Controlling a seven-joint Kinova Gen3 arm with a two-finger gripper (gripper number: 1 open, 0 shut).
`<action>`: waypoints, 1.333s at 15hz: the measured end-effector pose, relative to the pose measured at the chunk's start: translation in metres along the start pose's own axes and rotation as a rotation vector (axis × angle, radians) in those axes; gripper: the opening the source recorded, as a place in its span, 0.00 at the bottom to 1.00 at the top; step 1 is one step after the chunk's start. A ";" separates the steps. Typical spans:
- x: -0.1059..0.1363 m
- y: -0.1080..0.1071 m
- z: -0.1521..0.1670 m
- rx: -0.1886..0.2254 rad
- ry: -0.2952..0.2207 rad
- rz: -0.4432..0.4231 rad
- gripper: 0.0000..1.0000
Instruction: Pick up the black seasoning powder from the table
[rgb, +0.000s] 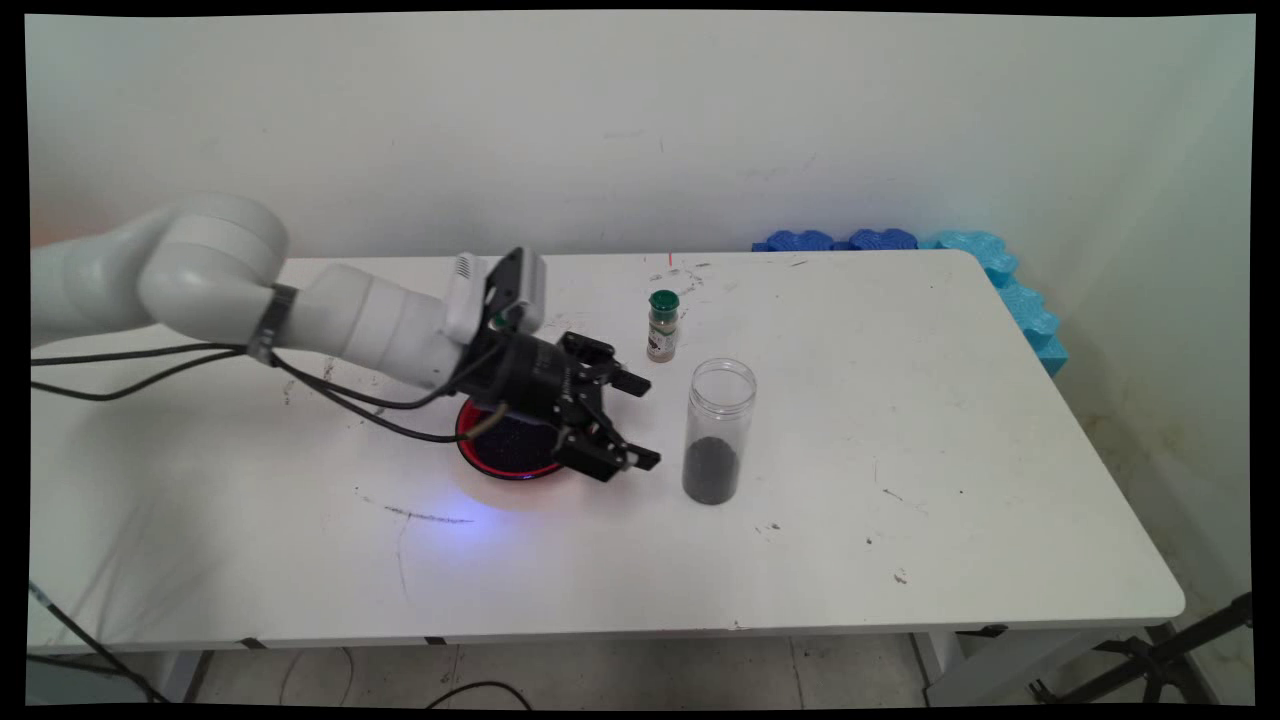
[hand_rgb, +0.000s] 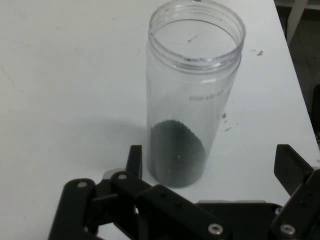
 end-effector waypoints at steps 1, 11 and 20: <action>0.001 -0.001 0.005 -0.003 0.002 0.003 1.00; 0.012 -0.004 0.045 -0.028 0.039 0.027 1.00; 0.021 -0.007 0.063 -0.032 0.064 0.041 1.00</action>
